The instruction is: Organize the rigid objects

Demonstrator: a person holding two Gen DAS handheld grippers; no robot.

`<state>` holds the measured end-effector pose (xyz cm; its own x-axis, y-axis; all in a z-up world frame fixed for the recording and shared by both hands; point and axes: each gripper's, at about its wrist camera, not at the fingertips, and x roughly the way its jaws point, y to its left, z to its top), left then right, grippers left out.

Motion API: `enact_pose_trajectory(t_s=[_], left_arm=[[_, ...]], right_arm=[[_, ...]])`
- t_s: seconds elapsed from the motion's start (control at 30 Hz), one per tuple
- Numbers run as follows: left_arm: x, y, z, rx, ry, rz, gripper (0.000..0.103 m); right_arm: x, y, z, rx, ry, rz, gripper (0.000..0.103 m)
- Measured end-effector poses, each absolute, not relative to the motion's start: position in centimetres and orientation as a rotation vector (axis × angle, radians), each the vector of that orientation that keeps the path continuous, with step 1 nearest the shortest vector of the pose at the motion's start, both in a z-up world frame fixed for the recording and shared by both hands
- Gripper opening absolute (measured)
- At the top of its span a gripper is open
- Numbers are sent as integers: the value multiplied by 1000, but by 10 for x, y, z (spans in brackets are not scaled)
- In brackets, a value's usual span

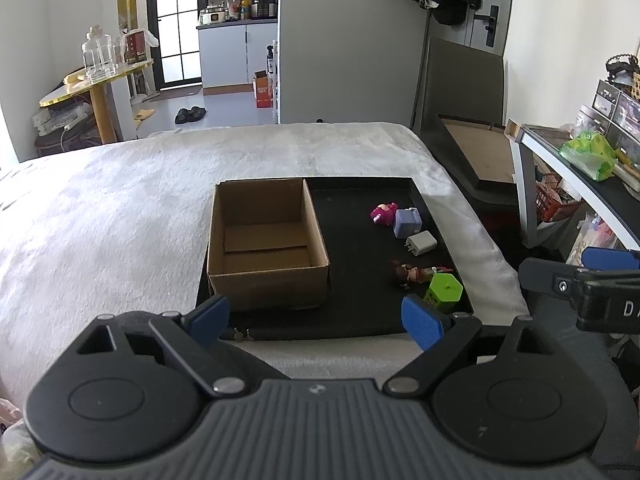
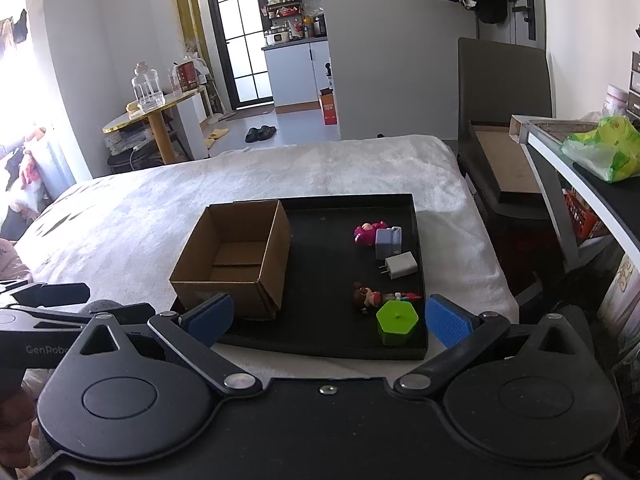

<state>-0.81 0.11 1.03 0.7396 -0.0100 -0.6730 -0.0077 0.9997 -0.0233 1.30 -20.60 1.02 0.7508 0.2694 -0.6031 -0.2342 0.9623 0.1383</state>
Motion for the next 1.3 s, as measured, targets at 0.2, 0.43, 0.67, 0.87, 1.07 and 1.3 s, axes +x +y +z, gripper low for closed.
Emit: enact_pose_trajectory(t_s=[0.2, 0.43, 0.67, 0.87, 1.07, 1.3], left_arm=[[-9, 5, 11, -31, 737, 5, 92], [-9, 4, 11, -32, 742, -4, 92], [-8, 2, 12, -29, 742, -9, 92], [-7, 1, 10, -31, 746, -9, 92], [-6, 0, 8, -26, 751, -8, 92], [-3, 0, 3, -32, 753, 4, 92]], right_arm=[[11, -205, 11, 55, 661, 278, 103], [9, -208, 11, 66, 667, 281, 103], [9, -207, 10, 64, 668, 268, 103], [9, -205, 10, 61, 673, 266, 103], [9, -205, 9, 65, 679, 259, 103], [16, -207, 3, 80, 698, 259, 103]])
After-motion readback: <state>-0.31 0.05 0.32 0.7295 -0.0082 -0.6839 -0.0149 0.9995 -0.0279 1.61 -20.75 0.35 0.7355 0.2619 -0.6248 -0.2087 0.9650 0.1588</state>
